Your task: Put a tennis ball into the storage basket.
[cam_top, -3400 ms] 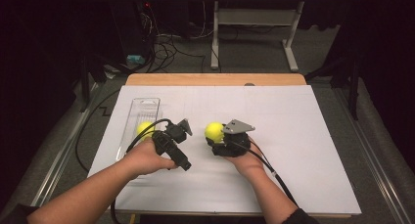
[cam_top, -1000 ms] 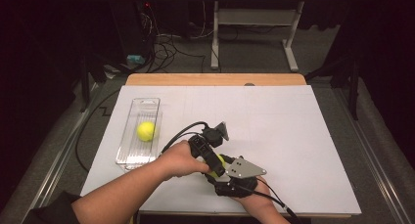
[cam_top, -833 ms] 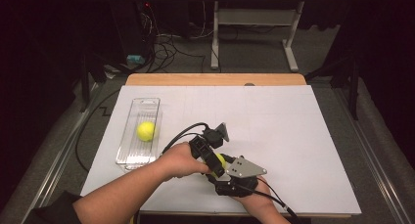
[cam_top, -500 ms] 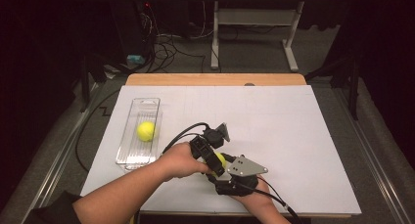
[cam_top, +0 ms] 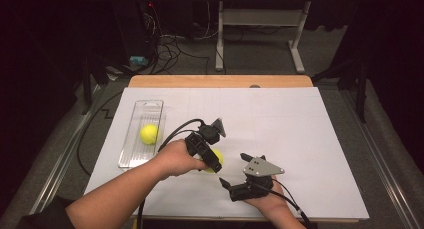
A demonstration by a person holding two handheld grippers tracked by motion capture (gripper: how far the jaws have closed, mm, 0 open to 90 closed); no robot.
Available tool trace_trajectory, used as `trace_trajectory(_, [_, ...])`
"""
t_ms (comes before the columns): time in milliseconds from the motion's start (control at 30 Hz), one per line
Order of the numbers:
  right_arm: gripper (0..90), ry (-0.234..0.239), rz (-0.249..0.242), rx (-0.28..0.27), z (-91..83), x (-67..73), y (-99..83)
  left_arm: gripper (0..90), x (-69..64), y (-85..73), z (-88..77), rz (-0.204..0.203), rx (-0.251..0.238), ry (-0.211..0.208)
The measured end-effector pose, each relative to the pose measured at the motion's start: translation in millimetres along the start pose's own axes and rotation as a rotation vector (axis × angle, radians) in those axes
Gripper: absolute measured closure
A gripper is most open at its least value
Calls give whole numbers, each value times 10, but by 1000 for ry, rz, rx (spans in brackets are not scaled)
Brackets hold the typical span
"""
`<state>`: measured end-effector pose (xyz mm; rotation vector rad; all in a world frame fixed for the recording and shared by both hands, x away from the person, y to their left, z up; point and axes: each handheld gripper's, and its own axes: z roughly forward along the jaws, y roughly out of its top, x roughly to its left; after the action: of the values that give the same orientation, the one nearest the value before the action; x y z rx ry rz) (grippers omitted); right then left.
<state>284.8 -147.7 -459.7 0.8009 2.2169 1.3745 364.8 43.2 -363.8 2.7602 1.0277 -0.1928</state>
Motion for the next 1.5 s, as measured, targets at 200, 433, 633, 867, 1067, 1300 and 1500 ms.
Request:
trace_trajectory(200, [0, -52, 16, 7, -137, -179, -73, 262, 143, -66, -56, -35, -5, 13])
trace_trajectory(433, [0, -127, 57, 10, -329, -424, -187, 262, 314, -165, -149, -75, -12, 36])
trace_trajectory(633, [0, -180, 90, 14, -496, -609, -291, 262, 463, -284, -245, -108, -8, 50])
trace_trajectory(867, [0, -227, 113, 14, -658, -761, -379, 262, 639, -442, -393, -152, -12, 88])
trace_trajectory(1067, [0, -247, 124, 20, -731, -818, -427, 262, 815, -596, -531, -198, -22, 113])
trace_trajectory(1300, [0, -255, 125, 19, -771, -842, -448, 262, 965, -752, -643, -238, -18, 130])
trace_trajectory(1500, [0, -256, 125, 15, -788, -855, -443, 262, 1079, -895, -701, -275, -14, 143])
